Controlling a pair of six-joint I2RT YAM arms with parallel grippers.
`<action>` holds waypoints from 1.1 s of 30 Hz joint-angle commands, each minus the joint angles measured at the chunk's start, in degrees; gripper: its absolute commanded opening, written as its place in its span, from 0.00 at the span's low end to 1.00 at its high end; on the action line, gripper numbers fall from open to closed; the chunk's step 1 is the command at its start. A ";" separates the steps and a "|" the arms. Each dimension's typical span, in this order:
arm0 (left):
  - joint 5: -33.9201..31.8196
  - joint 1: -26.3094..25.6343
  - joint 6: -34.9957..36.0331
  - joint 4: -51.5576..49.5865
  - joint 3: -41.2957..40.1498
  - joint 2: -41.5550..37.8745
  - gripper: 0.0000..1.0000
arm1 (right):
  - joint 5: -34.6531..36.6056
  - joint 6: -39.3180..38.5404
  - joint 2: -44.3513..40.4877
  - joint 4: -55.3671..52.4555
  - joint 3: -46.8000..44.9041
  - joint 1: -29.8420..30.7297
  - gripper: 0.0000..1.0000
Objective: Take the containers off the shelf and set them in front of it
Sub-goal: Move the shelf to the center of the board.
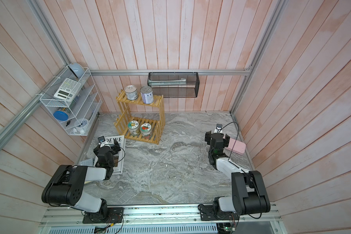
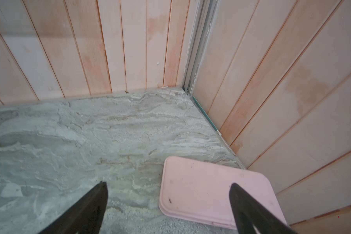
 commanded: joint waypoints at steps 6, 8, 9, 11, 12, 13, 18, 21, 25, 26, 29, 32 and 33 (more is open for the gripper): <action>-3.68 0.10 -1.15 -14.60 4.88 -11.30 1.00 | -5.04 6.79 -1.86 -21.85 9.36 7.28 0.98; -4.27 0.10 -1.38 -18.79 6.54 -14.89 1.00 | -4.35 7.59 -0.09 -26.90 14.14 11.35 0.98; -4.28 0.10 -1.80 -21.24 7.74 -16.18 1.00 | -4.17 7.87 0.97 -29.54 16.54 13.41 0.98; -3.61 -0.03 -2.28 -28.08 11.57 -17.87 1.00 | -2.95 10.05 3.71 -35.79 22.40 17.67 0.98; -3.30 -0.03 -2.62 -30.90 13.27 -18.22 1.00 | -3.20 10.96 4.81 -38.03 24.85 19.11 0.98; -2.56 0.01 -2.63 -33.85 15.38 -18.51 1.00 | -3.68 12.15 6.05 -40.08 27.52 20.99 0.98; 3.03 -0.77 -8.24 -48.62 22.53 -19.47 1.00 | -7.80 20.31 12.17 -49.01 39.05 25.13 0.98; 6.86 -2.25 -10.11 -55.12 25.03 -19.35 1.00 | -11.55 23.62 15.58 -52.98 44.87 26.34 0.98; 13.83 -2.50 -11.99 -60.17 28.03 -18.01 1.00 | -14.76 25.84 20.93 -57.13 52.50 28.20 0.95; 15.36 -2.53 -12.17 -60.92 28.72 -17.84 1.00 | -15.63 26.51 22.48 -58.16 54.27 28.55 0.93; 18.19 -2.61 -12.18 -62.70 30.45 -17.73 1.00 | -18.50 28.25 26.95 -59.86 59.20 29.36 0.89; 19.42 -2.62 -11.99 -63.83 31.53 -17.73 1.00 | -18.47 28.62 31.67 -62.62 64.79 30.66 0.84; 19.36 -2.61 -11.95 -64.10 31.75 -17.73 1.00 | -18.49 28.70 33.06 -63.57 66.67 31.01 0.83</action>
